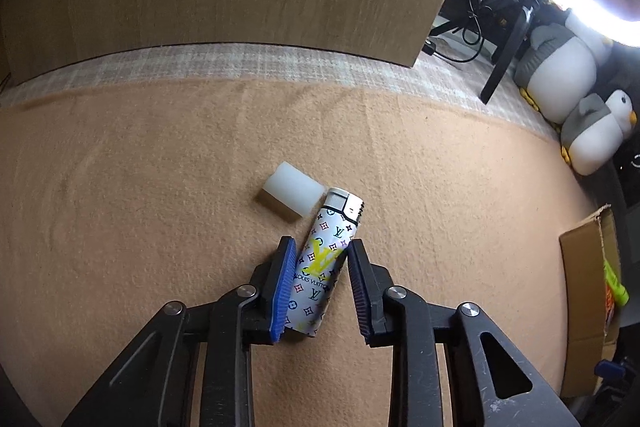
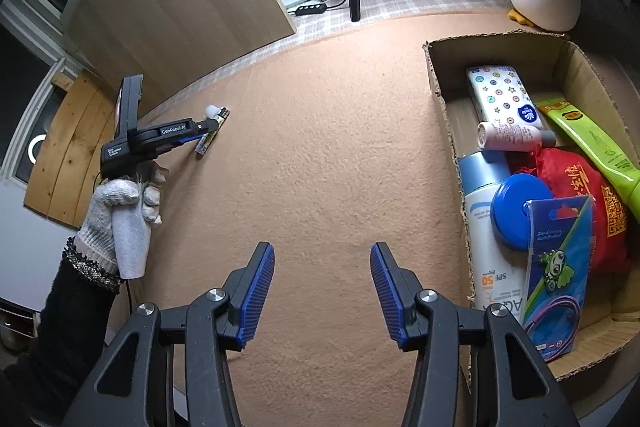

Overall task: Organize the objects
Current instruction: 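Move the left tool to the patterned lighter and close on it, then bring the lighter to the right tool, which closes on it while the left tool opens, then carry the lighter into the box with the right tool and release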

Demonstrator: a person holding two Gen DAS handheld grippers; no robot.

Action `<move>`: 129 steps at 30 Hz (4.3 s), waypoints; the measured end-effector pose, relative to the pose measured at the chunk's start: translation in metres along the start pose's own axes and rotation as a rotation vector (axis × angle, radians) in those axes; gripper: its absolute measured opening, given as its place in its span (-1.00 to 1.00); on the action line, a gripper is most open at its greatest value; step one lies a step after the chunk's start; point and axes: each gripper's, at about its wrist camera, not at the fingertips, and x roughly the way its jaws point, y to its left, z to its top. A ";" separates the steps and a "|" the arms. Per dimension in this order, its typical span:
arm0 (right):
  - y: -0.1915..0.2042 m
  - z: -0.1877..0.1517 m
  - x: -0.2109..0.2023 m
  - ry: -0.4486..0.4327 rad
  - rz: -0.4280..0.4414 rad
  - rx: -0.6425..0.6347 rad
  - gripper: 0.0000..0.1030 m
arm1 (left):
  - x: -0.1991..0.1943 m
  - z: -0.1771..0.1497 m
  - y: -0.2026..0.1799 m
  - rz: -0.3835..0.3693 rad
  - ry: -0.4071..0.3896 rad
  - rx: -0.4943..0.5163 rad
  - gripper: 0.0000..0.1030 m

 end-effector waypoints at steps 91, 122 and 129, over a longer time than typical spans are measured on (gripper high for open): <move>0.095 -0.025 0.117 0.159 -0.126 -0.421 -0.62 | -0.079 -0.189 -0.034 -0.147 0.053 -0.076 -0.40; -0.073 -0.001 -0.051 -0.131 -0.185 0.010 -0.62 | -0.074 -0.166 -0.079 -0.182 0.073 0.010 -0.40; -0.106 -0.009 -0.066 -0.147 -0.227 0.074 -0.61 | -0.067 -0.162 -0.091 -0.184 0.078 0.034 -0.40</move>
